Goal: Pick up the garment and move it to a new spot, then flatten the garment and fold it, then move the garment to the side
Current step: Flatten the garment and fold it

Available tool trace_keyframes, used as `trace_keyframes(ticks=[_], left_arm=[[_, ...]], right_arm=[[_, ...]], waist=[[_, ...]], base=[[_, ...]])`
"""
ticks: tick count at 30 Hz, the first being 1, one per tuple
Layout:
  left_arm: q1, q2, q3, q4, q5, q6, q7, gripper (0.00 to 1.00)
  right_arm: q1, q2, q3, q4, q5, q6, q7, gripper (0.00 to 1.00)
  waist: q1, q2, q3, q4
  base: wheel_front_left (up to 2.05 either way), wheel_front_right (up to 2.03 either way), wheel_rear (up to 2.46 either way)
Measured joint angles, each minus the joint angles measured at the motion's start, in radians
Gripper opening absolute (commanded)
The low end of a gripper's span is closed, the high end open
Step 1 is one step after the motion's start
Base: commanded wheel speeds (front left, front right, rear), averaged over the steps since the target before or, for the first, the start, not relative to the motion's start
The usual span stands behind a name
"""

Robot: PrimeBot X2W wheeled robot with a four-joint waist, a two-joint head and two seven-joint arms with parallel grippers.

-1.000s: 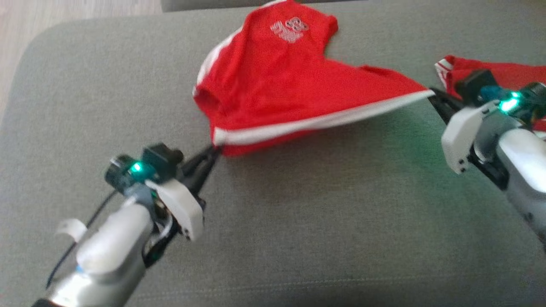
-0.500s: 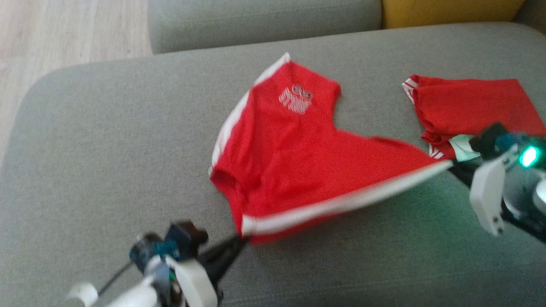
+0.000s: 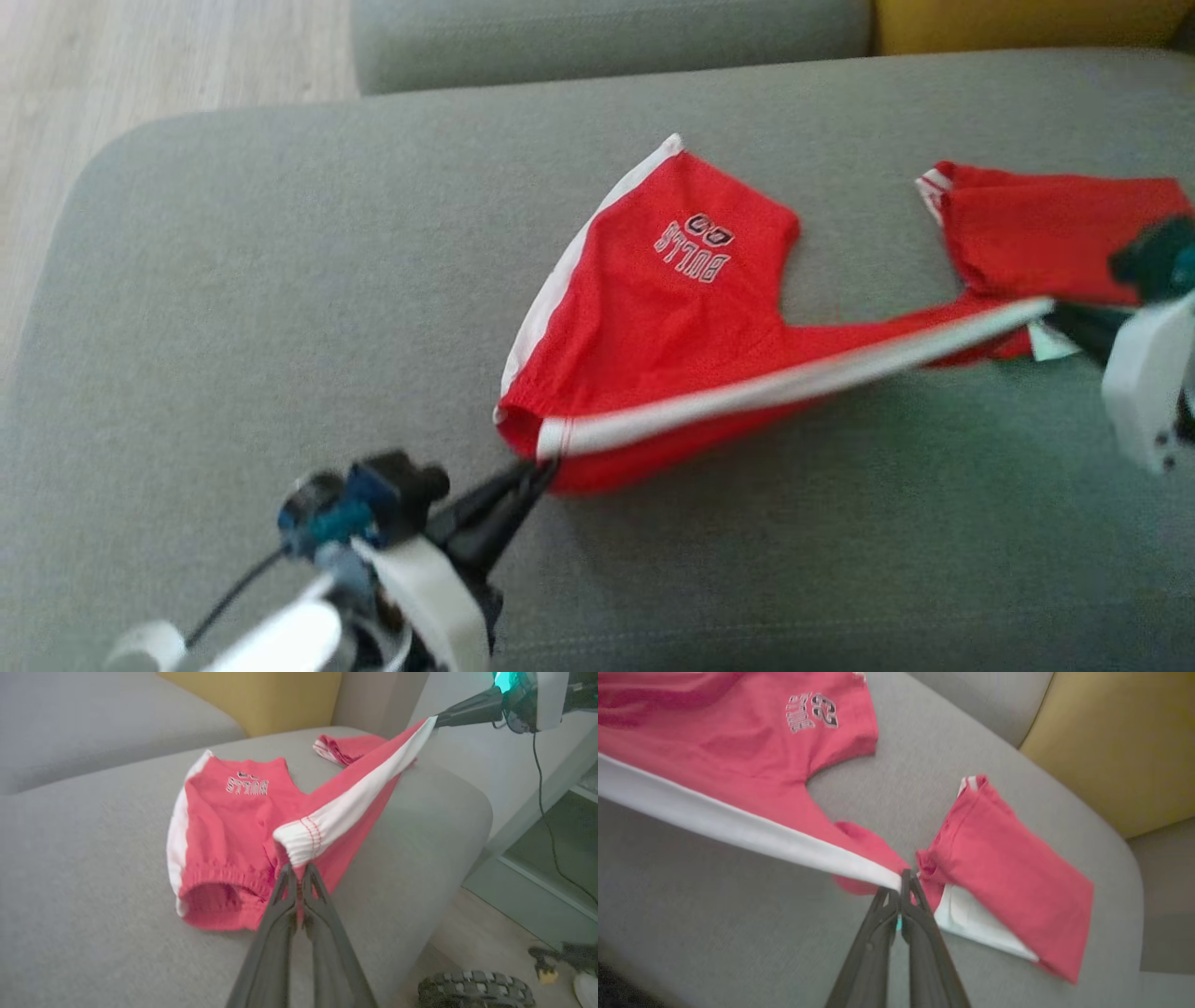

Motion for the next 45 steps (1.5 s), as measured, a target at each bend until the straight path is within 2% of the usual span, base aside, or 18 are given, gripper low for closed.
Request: trace_keyframes(ticks=[8,12,21,25,32,33,34,35,36,41,45], left_arm=[[-0.119,-0.042,0.034,0.043,0.000,-0.002,-0.018,0.00],[-0.180,-0.085,0.031,0.093,0.000,-0.032,-0.027,0.00],[-0.333,-0.197,0.019,0.256,0.023,-0.072,-0.063,0.00],[-0.404,-0.255,0.006,0.349,0.037,-0.087,-0.096,0.00],[-0.441,-0.305,-0.004,0.446,0.038,-0.103,-0.119,0.00],[-0.445,-0.311,-0.006,0.456,0.038,-0.106,-0.120,0.00],[-0.450,-0.316,-0.007,0.467,0.038,-0.106,-0.121,0.37],[-0.454,-0.322,-0.008,0.478,0.038,-0.106,-0.125,0.75],[-0.457,-0.326,-0.008,0.486,0.039,-0.106,-0.132,1.00],[-0.470,-0.330,-0.006,0.523,0.038,-0.105,-0.155,1.00],[-0.470,-0.328,0.004,0.539,0.035,-0.095,-0.172,1.00]], right_arm=[[-0.153,0.058,-0.054,0.034,-0.093,0.000,0.012,0.00],[-0.265,0.090,-0.038,0.083,-0.153,0.000,0.013,0.00],[-0.505,0.143,0.100,0.241,-0.206,0.000,-0.011,0.00],[-0.605,0.159,0.203,0.328,-0.212,0.000,-0.034,0.00],[-0.671,0.206,0.299,0.434,-0.177,0.000,-0.083,0.00],[-0.676,0.208,0.307,0.445,-0.179,0.000,-0.096,0.38],[-0.681,0.212,0.311,0.460,-0.178,0.000,-0.115,1.00],[-0.686,0.217,0.312,0.481,-0.174,0.000,-0.126,1.00],[-0.689,0.222,0.312,0.501,-0.170,0.000,-0.134,1.00],[-0.690,0.248,0.316,0.581,-0.161,0.000,-0.193,1.00],[-0.690,0.277,0.272,0.664,-0.135,0.000,-0.273,1.00]], waist=[[0.0000,0.0000,0.071,0.062],[0.0000,0.0000,0.122,0.107],[0.0000,0.0000,0.247,0.216],[0.0001,0.0000,0.310,0.272],[0.0001,-0.0001,0.364,0.331],[0.0001,-0.0001,0.368,0.337],[0.0001,-0.0001,0.372,0.342],[0.0001,0.0000,0.376,0.346],[0.0001,-0.0001,0.378,0.348],[0.0001,0.0000,0.369,0.337],[0.0001,-0.0001,0.348,0.316]], base=[[0.00,0.00,0.00],[0.00,0.00,0.00],[0.00,0.00,0.00],[0.00,0.00,0.00],[0.00,0.00,0.00],[0.00,0.00,0.00],[0.00,0.00,0.00],[0.00,0.00,0.00],[0.00,0.00,0.00],[0.00,0.00,0.00],[0.00,0.00,0.00]])
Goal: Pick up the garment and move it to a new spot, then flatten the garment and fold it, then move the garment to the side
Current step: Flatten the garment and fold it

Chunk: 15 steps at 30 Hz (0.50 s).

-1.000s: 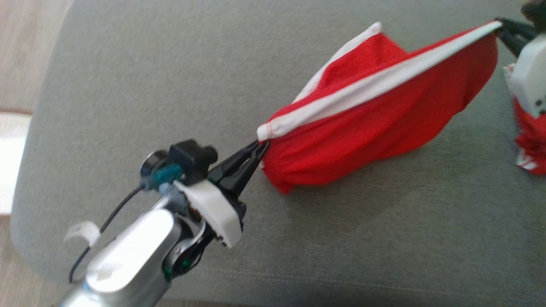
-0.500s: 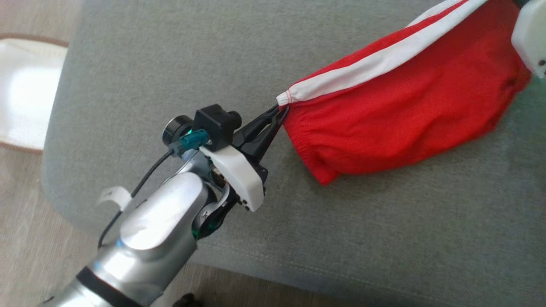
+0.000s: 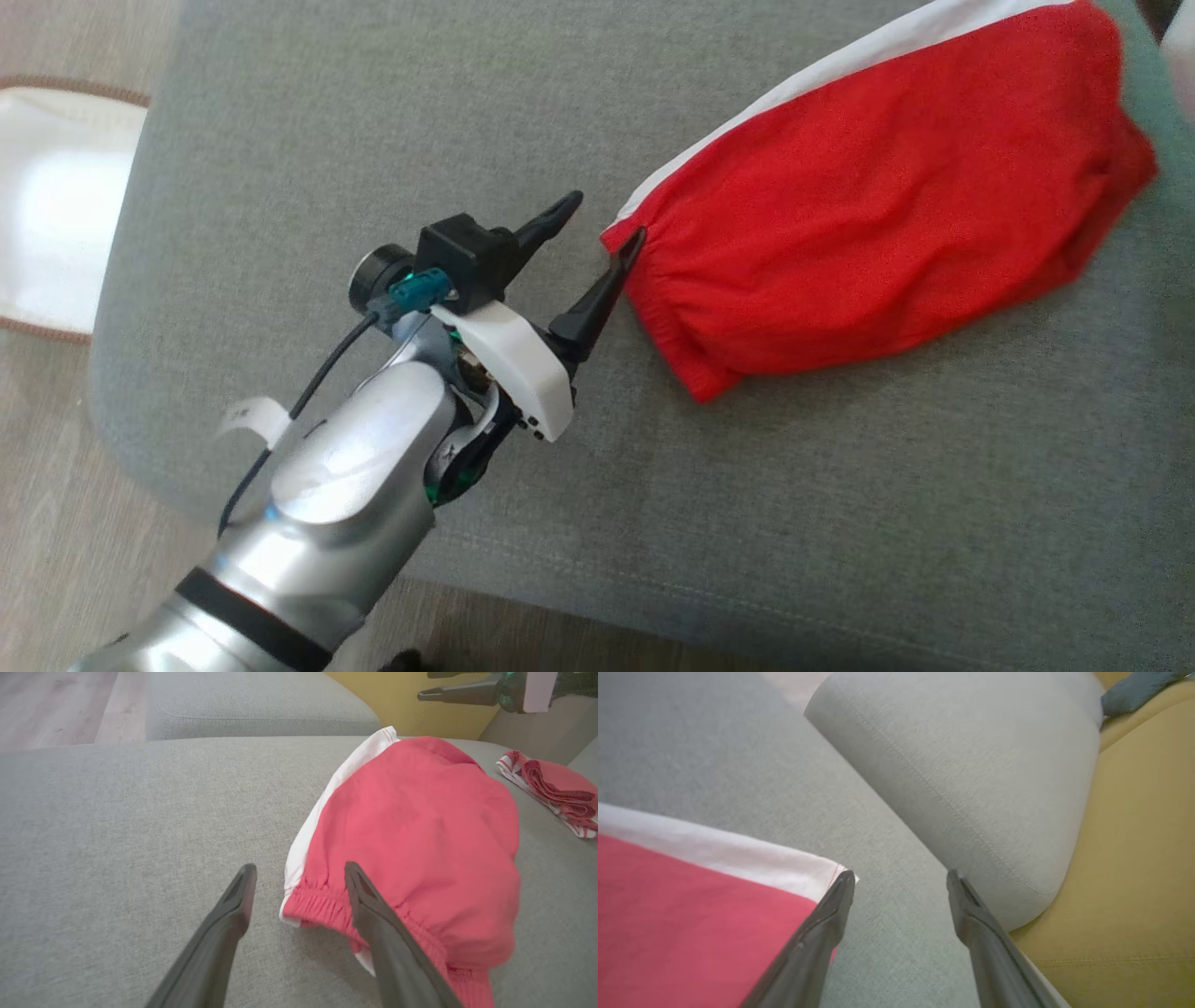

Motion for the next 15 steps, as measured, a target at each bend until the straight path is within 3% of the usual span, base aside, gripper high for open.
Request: trace_keyframes(ticks=[7,15], left_arm=[[0.010,0.026,0.032,0.000,-0.018,0.027,-0.016,1.00],[0.082,0.065,0.131,-0.078,-0.051,0.098,-0.055,1.00]], right_arm=[[0.020,0.067,-0.110,0.102,0.042,0.000,-0.166,1.00],[0.131,0.160,-0.263,0.147,0.113,0.000,-0.337,1.00]], waist=[[0.0000,0.0000,-0.065,-0.046],[0.0000,0.0000,-0.147,-0.121]], base=[[0.00,0.00,0.00],[0.00,0.00,0.00]])
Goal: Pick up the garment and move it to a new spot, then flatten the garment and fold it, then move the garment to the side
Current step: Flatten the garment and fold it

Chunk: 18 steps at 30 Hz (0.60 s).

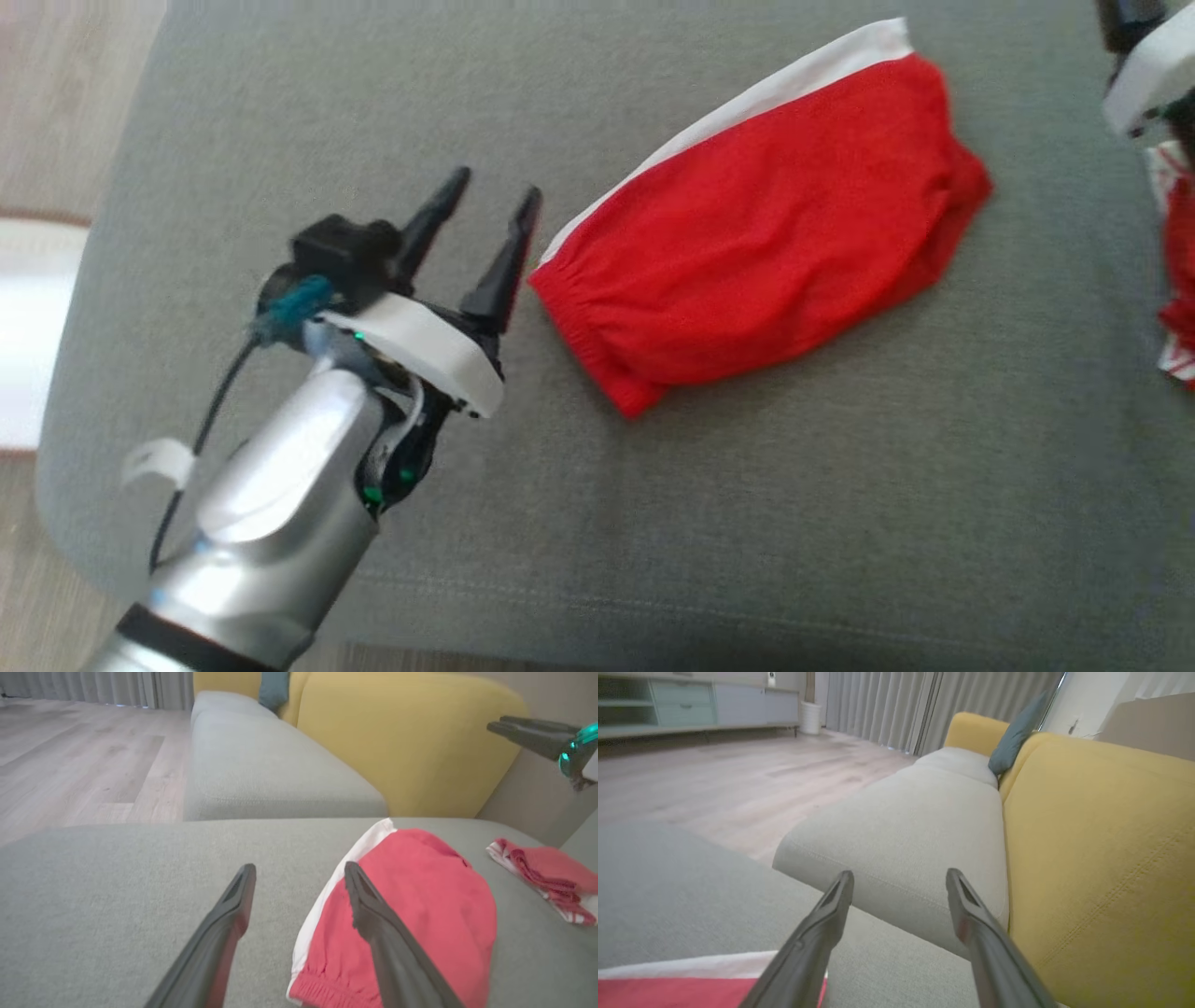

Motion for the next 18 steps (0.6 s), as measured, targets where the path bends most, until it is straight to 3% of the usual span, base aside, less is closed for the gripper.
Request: trace_keyframes(ticks=[3,8,12,18], left_arm=[[0.016,0.003,0.040,-0.036,-0.002,0.020,-0.006,1.00],[0.084,0.001,0.170,-0.147,-0.002,0.070,-0.009,1.00],[0.155,-0.026,0.285,-0.226,0.035,0.083,-0.013,1.00],[0.272,-0.095,0.402,-0.291,0.094,0.067,-0.016,1.00]], right_arm=[[0.026,0.018,-0.033,-0.018,0.002,0.000,-0.013,1.00],[0.135,0.049,-0.174,-0.108,0.000,0.000,-0.021,1.00],[0.254,0.074,-0.321,-0.221,-0.074,0.000,-0.021,1.00],[0.476,0.139,-0.557,-0.408,-0.252,0.000,-0.023,1.00]], waist=[[0.0000,0.0000,-0.018,-0.022],[0.0000,0.0000,-0.064,-0.076],[0.0000,0.0000,-0.088,-0.121],[0.0000,0.0000,-0.116,-0.176]], base=[[0.00,0.00,0.00],[0.00,0.00,0.00],[0.00,0.00,0.00],[0.00,0.00,0.00]])
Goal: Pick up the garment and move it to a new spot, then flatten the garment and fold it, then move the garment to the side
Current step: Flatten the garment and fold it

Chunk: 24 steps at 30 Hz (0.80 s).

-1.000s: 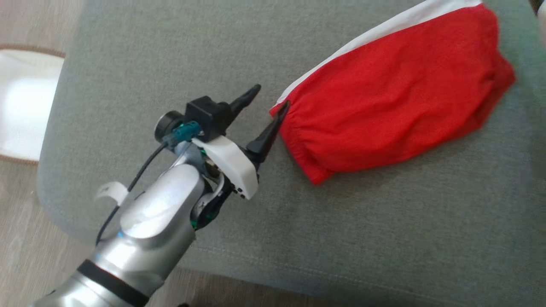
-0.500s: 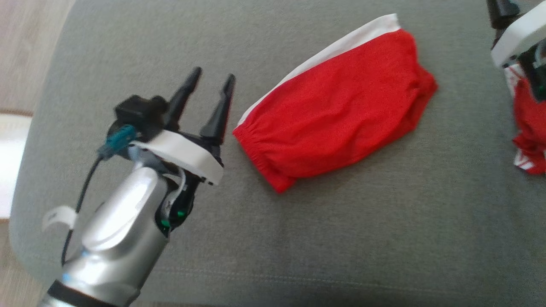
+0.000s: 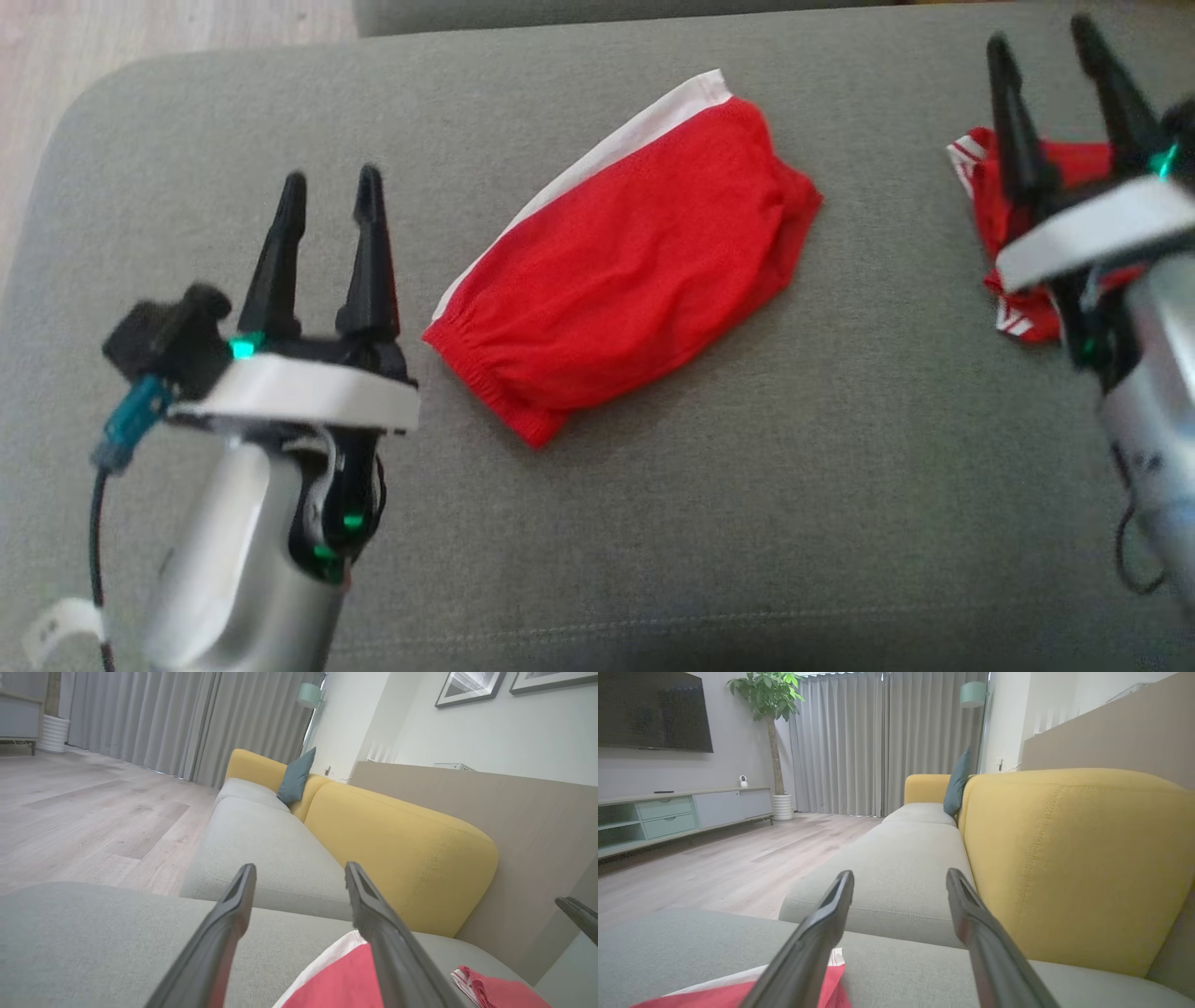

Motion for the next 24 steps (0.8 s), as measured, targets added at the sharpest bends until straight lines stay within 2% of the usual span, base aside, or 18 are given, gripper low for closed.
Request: trace_keyframes(ticks=[5,13,17,24], left_arm=[[0.083,-0.055,0.066,-0.006,0.066,-0.026,0.000,1.00],[0.156,-0.098,0.077,0.018,0.156,-0.053,0.000,1.00],[0.185,-0.102,0.081,0.018,0.163,-0.071,0.000,1.00],[0.178,-0.104,0.077,0.016,0.161,-0.079,0.000,1.00]], right_arm=[[0.185,0.086,-0.158,-0.138,-0.145,0.000,-0.003,1.00],[0.450,0.235,-0.333,-0.355,-0.307,0.000,0.034,1.00],[0.525,0.279,-0.363,-0.439,-0.346,0.000,0.066,1.00],[0.548,0.309,-0.375,-0.504,-0.352,0.000,0.128,1.00]], waist=[[0.0000,0.0000,-0.019,-0.023],[0.0000,0.0000,-0.039,-0.033],[0.0000,0.0000,-0.041,-0.032],[0.0000,0.0000,-0.019,-0.006]], base=[[0.00,0.00,0.00],[0.00,0.00,0.00],[0.00,0.00,0.00],[0.00,0.00,0.00]])
